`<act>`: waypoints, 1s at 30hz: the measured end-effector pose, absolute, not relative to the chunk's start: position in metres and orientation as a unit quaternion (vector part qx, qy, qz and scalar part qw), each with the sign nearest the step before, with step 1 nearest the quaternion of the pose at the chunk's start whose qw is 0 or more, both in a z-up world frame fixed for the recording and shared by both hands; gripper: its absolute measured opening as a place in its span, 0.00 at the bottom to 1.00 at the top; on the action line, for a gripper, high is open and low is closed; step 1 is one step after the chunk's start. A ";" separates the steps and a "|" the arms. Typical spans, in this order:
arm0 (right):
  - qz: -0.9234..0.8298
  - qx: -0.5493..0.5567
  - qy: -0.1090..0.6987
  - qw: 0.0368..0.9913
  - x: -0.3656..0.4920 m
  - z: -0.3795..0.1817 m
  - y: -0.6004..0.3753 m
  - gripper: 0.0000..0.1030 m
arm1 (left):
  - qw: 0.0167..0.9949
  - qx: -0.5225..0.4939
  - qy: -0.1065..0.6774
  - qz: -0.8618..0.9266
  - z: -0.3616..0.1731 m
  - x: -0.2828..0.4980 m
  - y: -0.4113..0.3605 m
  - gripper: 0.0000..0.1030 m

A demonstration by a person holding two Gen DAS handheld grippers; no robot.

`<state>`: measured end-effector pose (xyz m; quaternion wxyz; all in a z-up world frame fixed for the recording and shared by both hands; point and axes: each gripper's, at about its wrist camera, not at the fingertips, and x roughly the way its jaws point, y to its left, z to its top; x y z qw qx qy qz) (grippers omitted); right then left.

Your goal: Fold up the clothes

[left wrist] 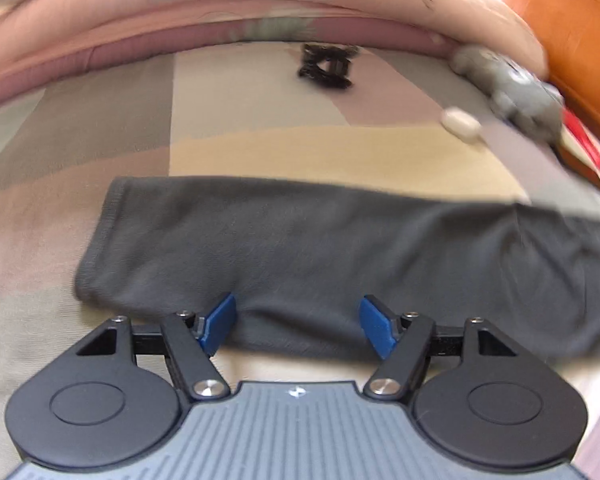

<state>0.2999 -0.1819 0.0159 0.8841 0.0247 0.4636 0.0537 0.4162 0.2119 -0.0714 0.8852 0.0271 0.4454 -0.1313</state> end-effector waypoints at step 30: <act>0.090 -0.096 0.496 0.858 0.361 -0.041 -0.215 1.00 | 0.889 0.069 0.420 -0.169 -0.031 0.372 0.107 0.67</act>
